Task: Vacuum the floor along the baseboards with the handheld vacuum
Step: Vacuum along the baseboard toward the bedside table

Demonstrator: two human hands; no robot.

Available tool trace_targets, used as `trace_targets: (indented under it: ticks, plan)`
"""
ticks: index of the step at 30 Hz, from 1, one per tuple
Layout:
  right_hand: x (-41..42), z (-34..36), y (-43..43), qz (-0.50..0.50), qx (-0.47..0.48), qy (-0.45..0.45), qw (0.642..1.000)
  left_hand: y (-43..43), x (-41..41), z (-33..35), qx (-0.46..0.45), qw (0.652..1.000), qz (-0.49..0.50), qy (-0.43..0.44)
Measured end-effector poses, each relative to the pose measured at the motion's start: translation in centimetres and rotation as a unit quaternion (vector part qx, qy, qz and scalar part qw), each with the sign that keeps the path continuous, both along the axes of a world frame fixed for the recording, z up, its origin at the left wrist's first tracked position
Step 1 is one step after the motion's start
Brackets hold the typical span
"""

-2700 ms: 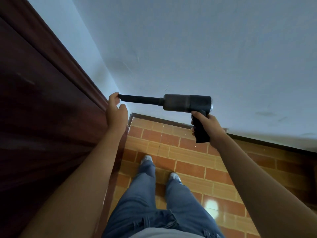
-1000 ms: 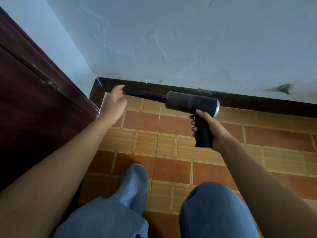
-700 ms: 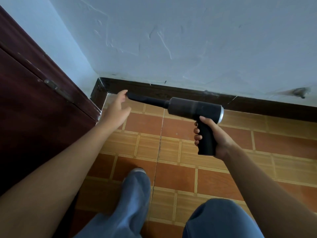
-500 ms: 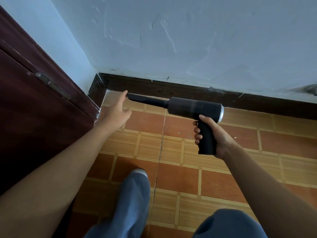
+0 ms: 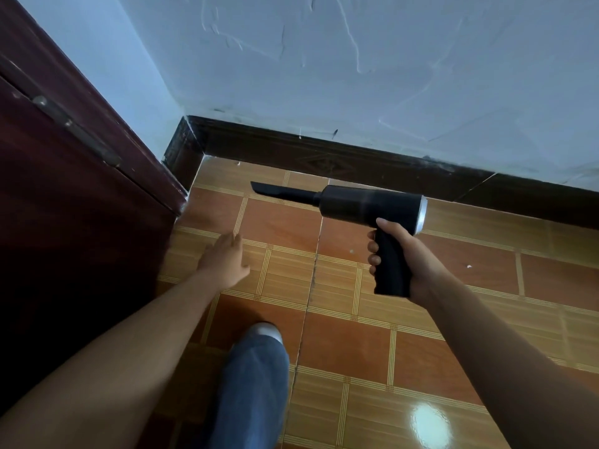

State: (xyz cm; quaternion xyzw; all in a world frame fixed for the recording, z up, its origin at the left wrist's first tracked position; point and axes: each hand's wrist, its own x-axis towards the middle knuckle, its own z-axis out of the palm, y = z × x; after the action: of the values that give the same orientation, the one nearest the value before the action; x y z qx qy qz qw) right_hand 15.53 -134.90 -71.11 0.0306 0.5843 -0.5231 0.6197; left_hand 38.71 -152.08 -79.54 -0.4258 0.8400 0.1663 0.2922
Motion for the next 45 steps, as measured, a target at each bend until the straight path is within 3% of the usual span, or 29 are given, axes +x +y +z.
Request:
trace_targets:
  ticks: [10,24,45]
  plan:
    - [0.9,-1.9,-3.3,0.012,-0.004,-0.04,0.999,-0.4,0.7,-2.0,-0.016,0.998,0.003,-0.066]
    - [2.5,-1.5,-4.3,-0.019,-0.021,-0.106,0.994,-0.5,0.7,-1.9,-0.012,0.998,0.001,-0.066]
    - [3.0,-1.2,-4.9,-0.013,-0.037,-0.102,0.994,-1.0,0.5,-1.9,-0.001,0.998,-0.007,-0.069]
